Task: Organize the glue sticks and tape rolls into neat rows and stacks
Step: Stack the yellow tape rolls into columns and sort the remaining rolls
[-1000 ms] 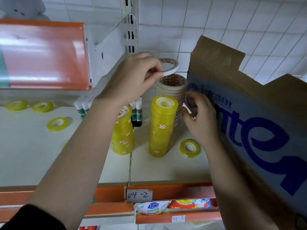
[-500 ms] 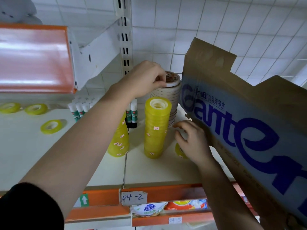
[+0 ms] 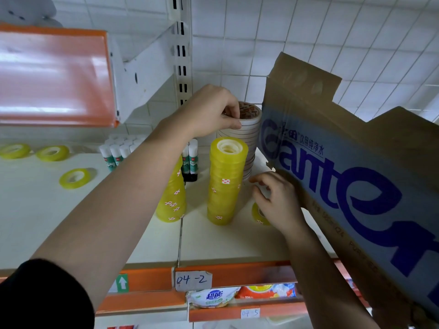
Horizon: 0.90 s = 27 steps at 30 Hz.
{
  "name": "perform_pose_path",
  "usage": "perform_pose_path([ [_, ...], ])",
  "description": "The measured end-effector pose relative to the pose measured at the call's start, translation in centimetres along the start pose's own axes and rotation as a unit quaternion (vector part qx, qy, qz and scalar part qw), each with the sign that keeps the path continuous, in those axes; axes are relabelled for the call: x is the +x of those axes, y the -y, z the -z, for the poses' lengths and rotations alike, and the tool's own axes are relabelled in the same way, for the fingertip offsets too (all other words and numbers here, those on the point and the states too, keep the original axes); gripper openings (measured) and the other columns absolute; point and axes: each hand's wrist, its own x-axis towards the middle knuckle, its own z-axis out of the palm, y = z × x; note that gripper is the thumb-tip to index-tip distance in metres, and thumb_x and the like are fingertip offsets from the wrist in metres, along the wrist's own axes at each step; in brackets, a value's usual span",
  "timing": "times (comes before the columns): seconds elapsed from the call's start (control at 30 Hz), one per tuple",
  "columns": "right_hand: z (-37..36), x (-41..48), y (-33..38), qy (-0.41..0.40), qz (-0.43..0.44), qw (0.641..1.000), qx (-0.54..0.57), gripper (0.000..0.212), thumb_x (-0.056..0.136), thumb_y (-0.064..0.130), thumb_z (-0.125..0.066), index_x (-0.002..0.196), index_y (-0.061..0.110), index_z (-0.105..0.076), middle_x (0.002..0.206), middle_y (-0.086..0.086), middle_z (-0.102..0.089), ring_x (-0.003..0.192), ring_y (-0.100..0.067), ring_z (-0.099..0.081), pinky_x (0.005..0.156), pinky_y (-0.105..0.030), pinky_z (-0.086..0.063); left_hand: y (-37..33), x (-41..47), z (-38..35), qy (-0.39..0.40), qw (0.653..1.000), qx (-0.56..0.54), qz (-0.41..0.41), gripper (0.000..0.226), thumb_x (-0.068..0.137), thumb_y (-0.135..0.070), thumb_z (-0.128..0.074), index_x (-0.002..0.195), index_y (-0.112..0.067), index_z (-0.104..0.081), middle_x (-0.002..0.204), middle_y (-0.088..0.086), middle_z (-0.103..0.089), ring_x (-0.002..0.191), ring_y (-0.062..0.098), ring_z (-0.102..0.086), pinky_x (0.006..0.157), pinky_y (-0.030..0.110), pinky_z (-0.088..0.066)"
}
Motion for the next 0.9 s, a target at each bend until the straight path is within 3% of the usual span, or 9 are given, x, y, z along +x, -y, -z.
perform_pose_path([
  [0.13,-0.07,-0.01,-0.16,-0.001,-0.001,1.0,0.001,0.016,0.086,0.007,-0.063,0.099,0.012,-0.071,0.098,0.004,-0.067,0.092,-0.004,-0.056,0.08,-0.005,-0.037,0.0,-0.12,-0.06,-0.003,1.0,-0.012,0.003,0.021,0.081,-0.032,-0.078,0.094,-0.017,-0.075,0.094,0.0,-0.069,0.089,0.015,-0.061,0.08,0.032,-0.048],
  [0.4,-0.06,-0.1,-0.13,-0.008,0.003,1.0,0.001,0.016,0.085,0.007,-0.062,0.097,0.011,-0.071,0.096,0.003,-0.067,0.089,0.0,-0.054,0.079,-0.003,-0.035,0.39,-0.16,0.22,0.019,0.999,-0.018,0.019,0.023,0.079,-0.029,-0.079,0.1,-0.021,-0.074,0.101,-0.003,-0.069,0.092,0.01,-0.057,0.075,0.023,-0.038],
  [0.6,-0.07,-0.08,-0.21,-0.008,0.002,1.0,0.002,0.015,0.086,0.008,-0.062,0.098,0.012,-0.071,0.096,0.004,-0.067,0.09,-0.006,-0.058,0.079,-0.018,-0.043,0.25,-0.12,0.06,0.019,0.999,-0.027,0.024,0.023,0.079,-0.027,-0.079,0.101,-0.02,-0.075,0.103,0.0,-0.07,0.093,0.011,-0.059,0.076,0.02,-0.036],
  [0.9,-0.08,0.01,-0.23,-0.003,-0.002,1.0,0.005,0.016,0.085,0.007,-0.062,0.098,0.012,-0.07,0.097,0.004,-0.067,0.089,-0.001,-0.055,0.078,-0.006,-0.038,0.11,-0.04,0.36,0.035,0.998,-0.031,0.031,0.025,0.08,-0.029,-0.079,0.102,-0.018,-0.075,0.102,0.0,-0.071,0.092,0.01,-0.06,0.071,0.018,-0.037],
])
